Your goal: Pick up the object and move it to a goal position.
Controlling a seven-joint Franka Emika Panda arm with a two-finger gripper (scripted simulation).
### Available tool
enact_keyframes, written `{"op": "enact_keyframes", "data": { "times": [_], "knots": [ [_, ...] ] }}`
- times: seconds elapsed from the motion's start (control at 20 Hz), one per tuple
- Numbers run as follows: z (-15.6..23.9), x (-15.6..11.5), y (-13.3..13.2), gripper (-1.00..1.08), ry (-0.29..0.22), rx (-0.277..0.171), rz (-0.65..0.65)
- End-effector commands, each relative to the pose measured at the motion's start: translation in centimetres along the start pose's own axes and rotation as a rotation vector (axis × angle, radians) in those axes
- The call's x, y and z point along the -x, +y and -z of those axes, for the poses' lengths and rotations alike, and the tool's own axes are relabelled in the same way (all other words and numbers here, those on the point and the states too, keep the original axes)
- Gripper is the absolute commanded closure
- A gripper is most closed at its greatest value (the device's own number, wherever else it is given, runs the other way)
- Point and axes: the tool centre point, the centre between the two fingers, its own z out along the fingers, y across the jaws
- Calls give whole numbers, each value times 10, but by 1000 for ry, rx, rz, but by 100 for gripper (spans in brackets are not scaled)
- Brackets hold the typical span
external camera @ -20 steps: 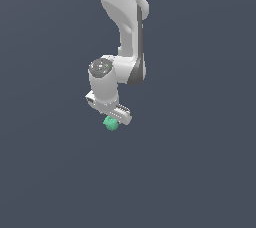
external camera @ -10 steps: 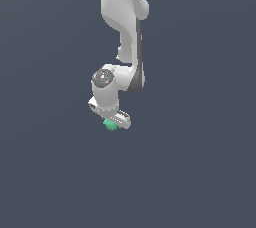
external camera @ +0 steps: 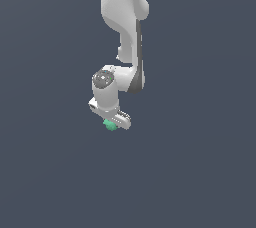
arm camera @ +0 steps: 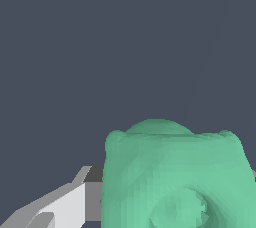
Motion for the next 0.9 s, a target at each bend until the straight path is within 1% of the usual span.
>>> {"op": "enact_keyframes", "data": {
  "times": [0.0,0.25,0.45,0.65,0.85],
  "knots": [
    [-1,0,1,108,0,1,-1],
    [3,0,0,108,0,0,0],
    [14,2,-3,108,0,0,0],
    [34,5,-7,108,0,0,0],
    [65,9,-13,108,0,0,-1]
  ]
}}
